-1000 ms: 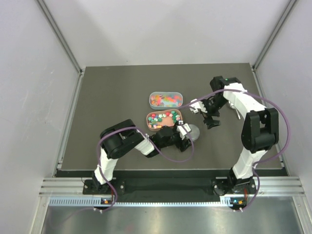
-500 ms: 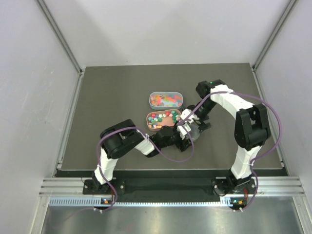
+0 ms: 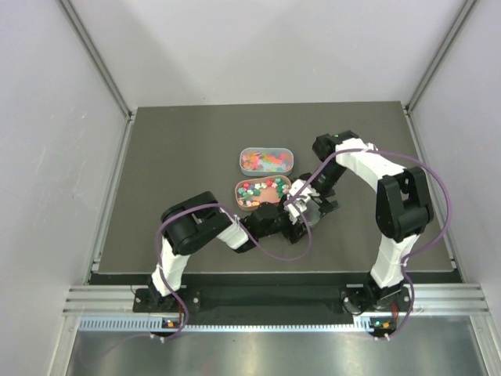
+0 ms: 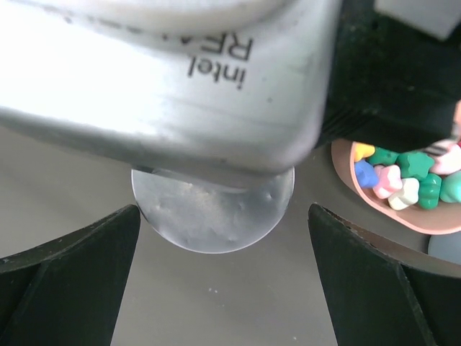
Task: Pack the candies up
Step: Screw the bottle lid onto the packing bottle.
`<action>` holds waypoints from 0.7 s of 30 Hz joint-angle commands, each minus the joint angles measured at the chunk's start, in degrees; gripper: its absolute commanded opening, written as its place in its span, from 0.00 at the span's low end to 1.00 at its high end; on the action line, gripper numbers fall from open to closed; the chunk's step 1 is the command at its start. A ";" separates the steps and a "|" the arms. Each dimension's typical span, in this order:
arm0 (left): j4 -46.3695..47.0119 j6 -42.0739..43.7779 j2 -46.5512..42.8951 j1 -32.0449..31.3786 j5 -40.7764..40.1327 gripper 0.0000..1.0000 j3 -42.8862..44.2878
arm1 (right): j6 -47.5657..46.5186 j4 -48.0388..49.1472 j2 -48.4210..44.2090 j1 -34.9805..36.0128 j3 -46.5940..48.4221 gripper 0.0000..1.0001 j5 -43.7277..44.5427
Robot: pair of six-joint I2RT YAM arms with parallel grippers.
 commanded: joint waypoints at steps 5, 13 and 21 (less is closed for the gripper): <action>-22.47 3.63 6.08 0.29 -3.72 0.68 -2.38 | -0.73 -8.30 -0.50 1.14 -0.83 1.00 -0.25; -22.82 3.46 6.00 0.29 -3.72 0.68 -2.37 | 0.23 -8.30 1.34 1.93 -0.13 1.00 -0.25; -22.56 3.37 6.08 0.29 -3.72 0.68 -2.37 | 1.90 -7.34 2.22 2.37 -0.30 0.91 0.10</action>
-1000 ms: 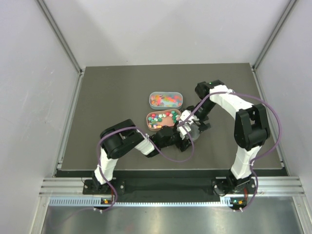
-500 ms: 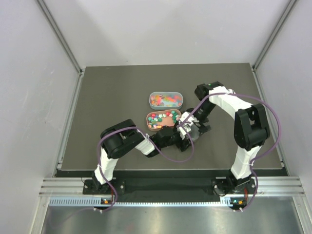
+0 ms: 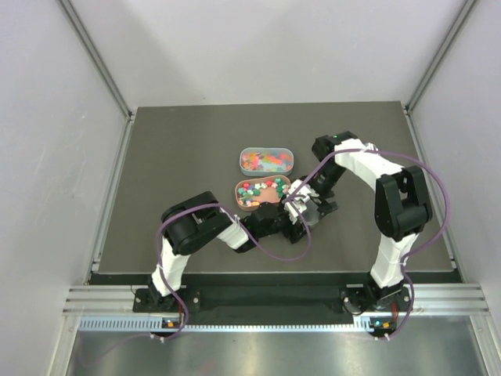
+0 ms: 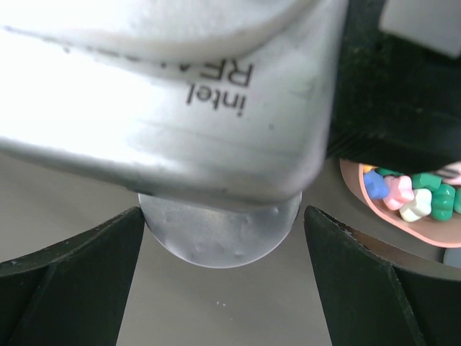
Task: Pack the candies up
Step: Screw the bottle lid onto the packing bottle.
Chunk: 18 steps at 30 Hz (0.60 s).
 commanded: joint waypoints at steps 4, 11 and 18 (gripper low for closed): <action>-22.71 3.59 5.80 0.29 -3.92 0.68 -2.57 | 1.42 -6.04 2.09 2.37 -0.17 0.89 0.91; -22.80 3.59 5.80 0.29 -3.92 0.68 -2.48 | 3.79 -4.46 1.75 2.55 -0.87 0.78 1.70; -22.62 3.41 5.54 0.29 -4.18 0.68 -2.57 | 9.86 0.37 0.08 3.07 -4.21 0.74 2.85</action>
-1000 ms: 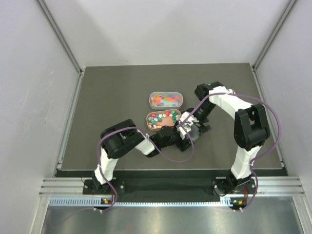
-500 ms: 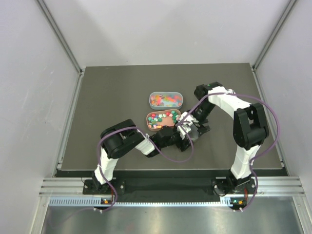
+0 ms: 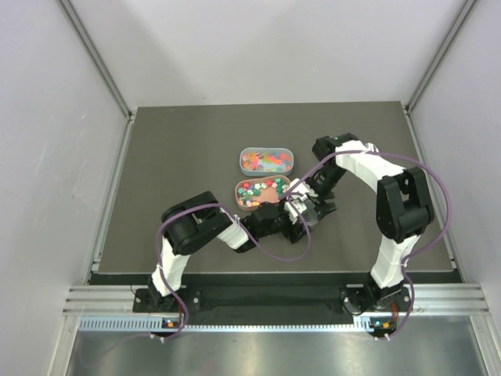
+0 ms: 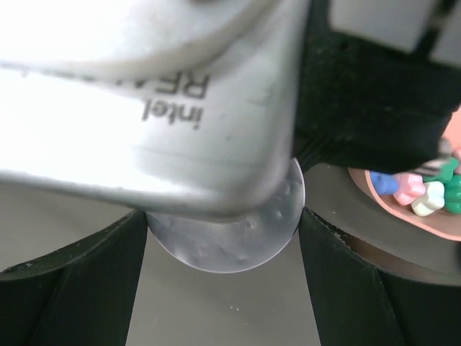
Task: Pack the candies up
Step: Screw the bottle lid onto the packing bottle.
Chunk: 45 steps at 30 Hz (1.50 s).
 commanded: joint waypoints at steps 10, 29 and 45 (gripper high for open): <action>-21.33 3.17 4.04 0.46 -3.52 0.67 -3.54 | 25.37 13.27 -0.85 3.45 -11.17 0.73 4.38; -21.15 3.26 3.51 0.37 -3.44 0.67 -3.71 | 39.37 19.97 -5.42 4.68 -18.39 0.73 0.26; -22.47 3.43 5.01 0.37 -3.61 0.67 -2.92 | 20.81 3.00 -6.74 2.13 -5.66 1.00 1.57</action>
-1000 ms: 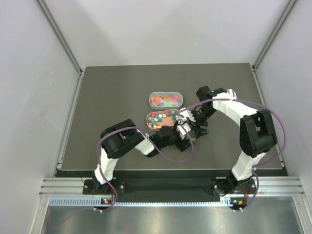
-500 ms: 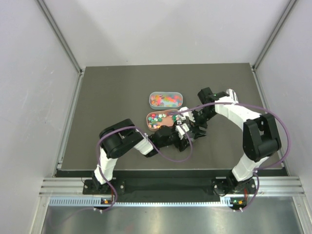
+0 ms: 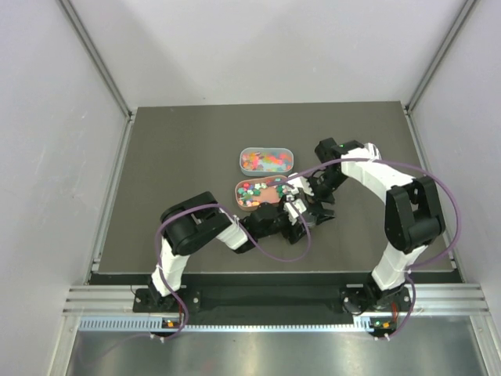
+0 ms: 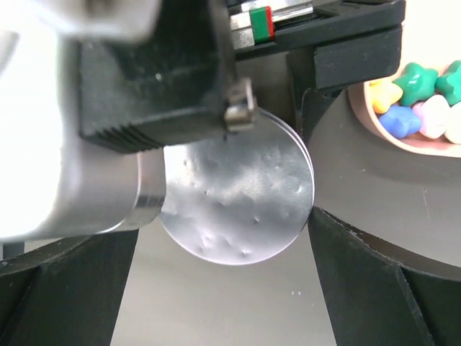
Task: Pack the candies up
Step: Screw the bottle lid onto the packing bottle.
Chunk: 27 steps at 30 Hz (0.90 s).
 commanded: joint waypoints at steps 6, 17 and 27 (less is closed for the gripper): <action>-22.86 2.80 5.95 0.24 -3.79 0.67 -1.94 | -8.32 -10.20 1.63 0.55 5.80 1.00 4.59; -23.30 2.80 5.95 0.33 -3.87 0.67 -1.76 | -16.40 -8.52 6.47 -1.56 10.02 1.00 3.46; -23.74 2.80 6.30 0.33 -3.87 0.67 -1.50 | -30.90 -18.45 5.24 -1.56 9.85 1.00 -0.32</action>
